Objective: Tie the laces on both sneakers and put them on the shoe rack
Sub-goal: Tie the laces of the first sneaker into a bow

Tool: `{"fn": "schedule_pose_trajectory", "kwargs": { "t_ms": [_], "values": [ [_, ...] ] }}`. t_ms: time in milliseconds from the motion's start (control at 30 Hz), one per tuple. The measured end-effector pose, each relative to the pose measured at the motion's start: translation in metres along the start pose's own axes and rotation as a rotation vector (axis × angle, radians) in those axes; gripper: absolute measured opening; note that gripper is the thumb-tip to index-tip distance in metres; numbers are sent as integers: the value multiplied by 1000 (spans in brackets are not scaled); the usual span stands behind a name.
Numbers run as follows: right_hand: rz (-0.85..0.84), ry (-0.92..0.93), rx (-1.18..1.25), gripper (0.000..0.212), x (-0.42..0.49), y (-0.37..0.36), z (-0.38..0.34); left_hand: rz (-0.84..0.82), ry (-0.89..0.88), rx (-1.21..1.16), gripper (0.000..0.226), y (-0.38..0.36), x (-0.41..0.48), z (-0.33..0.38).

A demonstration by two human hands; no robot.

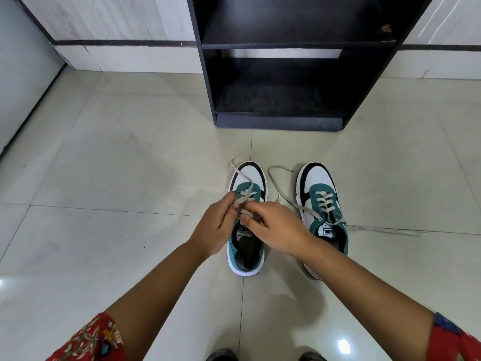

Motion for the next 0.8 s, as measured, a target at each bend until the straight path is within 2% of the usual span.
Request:
{"fn": "schedule_pose_trajectory", "kwargs": {
  "t_ms": [67, 133, 233, 300, 433, 467, 533, 633, 667, 733, 800],
  "values": [
    [30, -12, -8, 24, 0, 4, 4, 66, -49, 106, 24, 7, 1, 1],
    [109, -53, 13, 12, -5, 8, 9, 149, -75, 246, 29, 15, 0, 3],
    [223, -70, 128, 18, -18, 6, 12, 259, -108, 441, 32, 26, 0, 9],
    [271, -9, 53, 15, -23, 4, 8, 268, -99, 457, 30, 28, 1, 9],
    [271, -46, -134, 41, -19, -3, 13, 234, 77, 398, 28, 30, 2, 0],
    [240, -44, -109, 46, -16, -7, 11, 215, 77, 420, 25, 28, 2, 2],
    [195, -46, 4, 48, -11, -14, 8, 184, -41, 515, 22, 24, 1, 18],
    [248, -77, 51, 22, -8, -5, 11, 203, -201, 616, 22, 25, -1, 34],
    [273, -83, 73, 19, -8, 0, 14, 222, -226, 626, 23, 27, -3, 36],
    [305, -81, 173, 22, -8, 10, 21, 276, -196, 595, 26, 37, -5, 36],
    [366, -122, 341, 26, -11, 29, 31, 358, -77, 485, 30, 53, -7, 25]
  ]
}}
Point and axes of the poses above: each hand's wrist, its own x-axis towards the middle knuckle, its own y-axis out of the back of the hand, z = x × y, the point moved 9 cm from there along x, towards the middle knuckle, and after that the axes turned 3 degrees about y, right-handed, at the moved point
